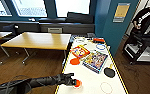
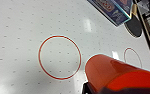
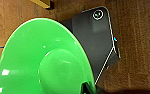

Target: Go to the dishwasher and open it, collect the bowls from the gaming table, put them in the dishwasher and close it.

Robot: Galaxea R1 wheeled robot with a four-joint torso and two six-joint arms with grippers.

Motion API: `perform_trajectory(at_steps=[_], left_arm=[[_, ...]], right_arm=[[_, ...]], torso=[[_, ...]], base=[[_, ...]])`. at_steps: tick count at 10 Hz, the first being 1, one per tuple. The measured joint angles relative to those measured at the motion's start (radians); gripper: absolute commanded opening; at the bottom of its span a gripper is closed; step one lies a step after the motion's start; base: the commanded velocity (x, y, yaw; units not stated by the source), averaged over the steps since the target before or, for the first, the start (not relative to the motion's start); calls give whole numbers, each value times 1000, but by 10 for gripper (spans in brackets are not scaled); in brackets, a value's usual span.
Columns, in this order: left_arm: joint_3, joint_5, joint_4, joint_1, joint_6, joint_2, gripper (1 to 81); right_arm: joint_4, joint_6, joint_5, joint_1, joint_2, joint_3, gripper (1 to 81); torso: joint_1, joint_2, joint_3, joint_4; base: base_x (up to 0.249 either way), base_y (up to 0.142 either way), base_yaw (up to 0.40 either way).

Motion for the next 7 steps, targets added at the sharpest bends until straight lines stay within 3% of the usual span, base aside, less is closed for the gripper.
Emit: perform_trajectory(at_steps=[5, 7], left_arm=[[248, -15, 34, 18, 0, -288, 10], [310, -33, 70, 55, 1, -392, 10]], right_arm=[[-1, 0, -1, 0, 0, 0, 10], [-1, 0, -1, -1, -9, 2, 10]], torso=[[0, 0, 0, 0], [0, 0, 0, 0]], base=[[0, 0, 0], [0, 0, 0]])
